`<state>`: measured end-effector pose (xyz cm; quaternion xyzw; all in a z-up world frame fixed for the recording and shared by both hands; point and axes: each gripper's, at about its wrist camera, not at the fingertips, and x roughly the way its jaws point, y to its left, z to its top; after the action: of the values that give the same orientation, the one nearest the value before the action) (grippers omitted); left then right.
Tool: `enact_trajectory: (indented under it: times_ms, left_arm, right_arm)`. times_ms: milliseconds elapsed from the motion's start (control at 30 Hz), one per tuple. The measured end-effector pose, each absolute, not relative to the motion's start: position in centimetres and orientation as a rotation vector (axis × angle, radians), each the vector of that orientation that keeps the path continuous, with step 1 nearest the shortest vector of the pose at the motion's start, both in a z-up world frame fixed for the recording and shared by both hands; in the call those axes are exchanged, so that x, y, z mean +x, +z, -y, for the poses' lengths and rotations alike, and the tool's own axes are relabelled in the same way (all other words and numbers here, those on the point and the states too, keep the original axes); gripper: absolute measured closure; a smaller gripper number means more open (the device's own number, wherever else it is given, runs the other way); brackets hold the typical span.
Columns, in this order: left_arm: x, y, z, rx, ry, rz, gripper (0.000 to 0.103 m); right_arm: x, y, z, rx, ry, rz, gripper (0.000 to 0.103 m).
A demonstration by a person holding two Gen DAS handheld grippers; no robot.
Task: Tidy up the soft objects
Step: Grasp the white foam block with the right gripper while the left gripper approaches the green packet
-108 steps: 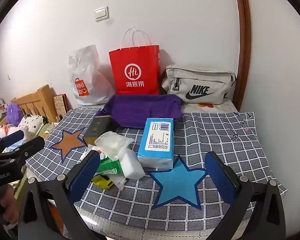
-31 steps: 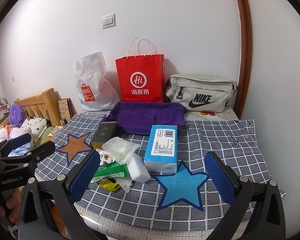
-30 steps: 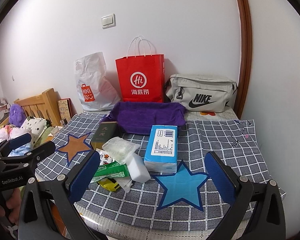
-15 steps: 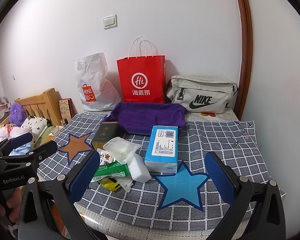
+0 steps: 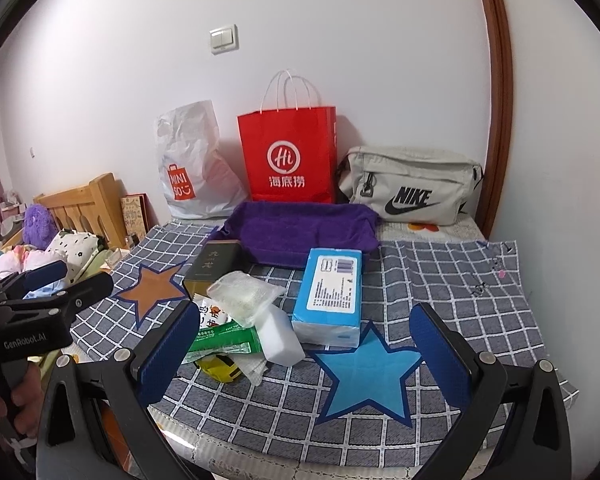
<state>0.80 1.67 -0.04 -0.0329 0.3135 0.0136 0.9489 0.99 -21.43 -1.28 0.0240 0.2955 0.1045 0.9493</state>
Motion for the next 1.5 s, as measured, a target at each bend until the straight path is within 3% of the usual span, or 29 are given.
enact_trajectory:
  times_ms: [767,933,1200,1367,1433,1500]
  left_arm:
    - [8.1,-10.6,-3.3,-0.064,-0.051,-0.884,0.0]
    - [9.0,-11.6,-4.2,-0.083,-0.036,-0.909,0.001]
    - [9.1,-12.4,-3.3,-0.074,-0.165,-0.918,0.001]
    - [9.2,-13.4,-1.8,-0.022,-0.231,-0.919,0.0]
    - [9.2,-13.7,-1.3,0.0,-0.247,-0.917,0.0]
    - [9.4,-13.9,-1.1,0.011,-0.257,-0.914,0.0]
  right_arm:
    - [7.6,-10.5,19.3,0.006,0.329,-0.768,0.001]
    - [9.0,-12.4,17.6,-0.049,0.382,-0.794,0.01]
    - [10.6,-14.6,15.8,-0.105,0.416,-0.825,0.013]
    - [11.1,-15.7,15.3,-0.145,0.418,-0.843,0.035]
    - [11.1,-15.8,15.7,-0.14,0.433,-0.853,0.052]
    - [11.0,-15.8,16.0,-0.127,0.451,-0.852,0.061]
